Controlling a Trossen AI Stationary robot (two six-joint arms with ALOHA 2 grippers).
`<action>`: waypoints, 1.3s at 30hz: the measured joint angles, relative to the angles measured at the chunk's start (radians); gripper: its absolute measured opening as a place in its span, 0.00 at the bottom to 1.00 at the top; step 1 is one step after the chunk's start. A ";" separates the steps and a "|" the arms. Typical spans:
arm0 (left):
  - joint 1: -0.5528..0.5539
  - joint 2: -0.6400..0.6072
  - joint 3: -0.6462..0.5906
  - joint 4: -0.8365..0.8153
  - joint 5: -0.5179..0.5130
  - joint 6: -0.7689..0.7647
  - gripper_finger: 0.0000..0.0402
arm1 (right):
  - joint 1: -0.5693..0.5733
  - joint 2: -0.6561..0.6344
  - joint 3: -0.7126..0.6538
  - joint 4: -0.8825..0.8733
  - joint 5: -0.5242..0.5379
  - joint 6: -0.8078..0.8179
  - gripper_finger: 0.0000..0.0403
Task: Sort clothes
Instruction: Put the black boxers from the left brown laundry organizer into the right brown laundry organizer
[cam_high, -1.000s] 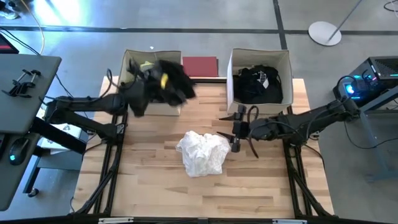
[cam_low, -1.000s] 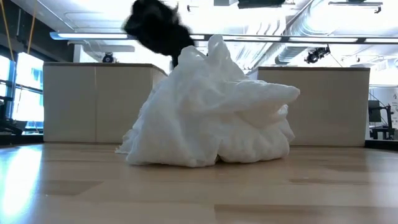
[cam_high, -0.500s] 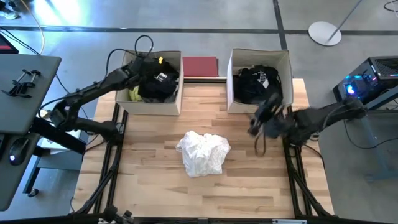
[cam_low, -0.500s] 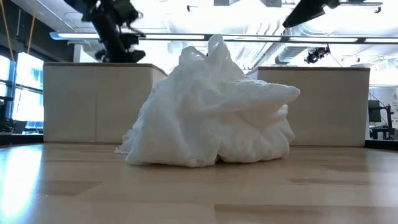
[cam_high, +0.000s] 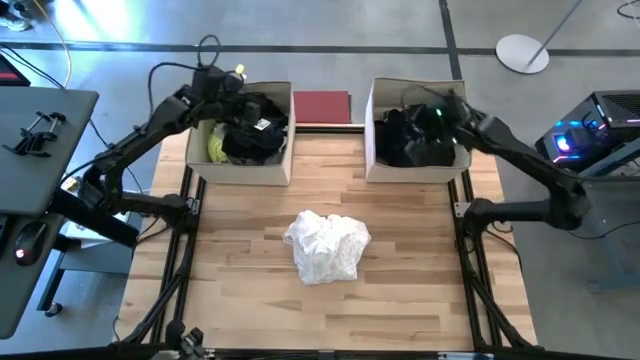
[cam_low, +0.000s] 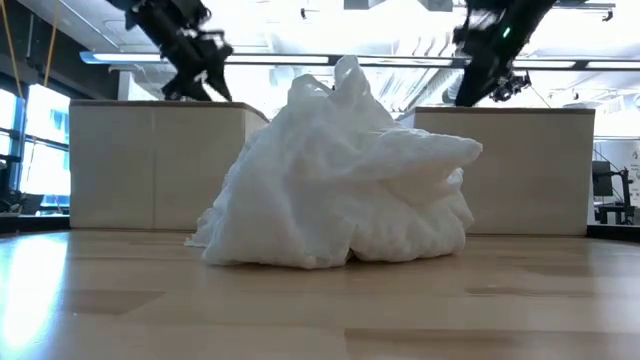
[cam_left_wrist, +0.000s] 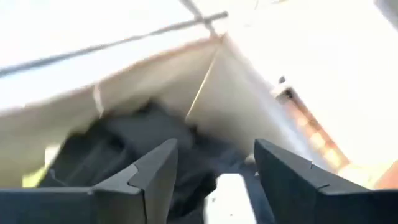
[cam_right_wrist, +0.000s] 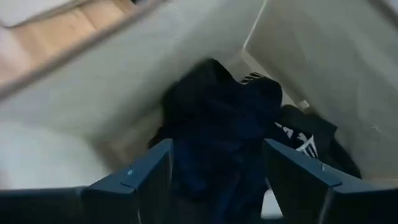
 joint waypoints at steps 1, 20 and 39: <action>-0.007 -0.014 0.007 0.020 0.001 0.013 0.52 | -0.037 0.034 0.000 0.023 -0.026 -0.019 0.59; -0.435 -0.219 -0.251 0.391 -0.053 0.299 0.53 | -0.133 0.325 0.000 0.074 -0.091 -0.014 0.59; -0.479 -0.214 -0.353 0.712 -0.347 0.414 0.53 | -0.149 0.657 0.001 0.239 0.023 0.018 0.33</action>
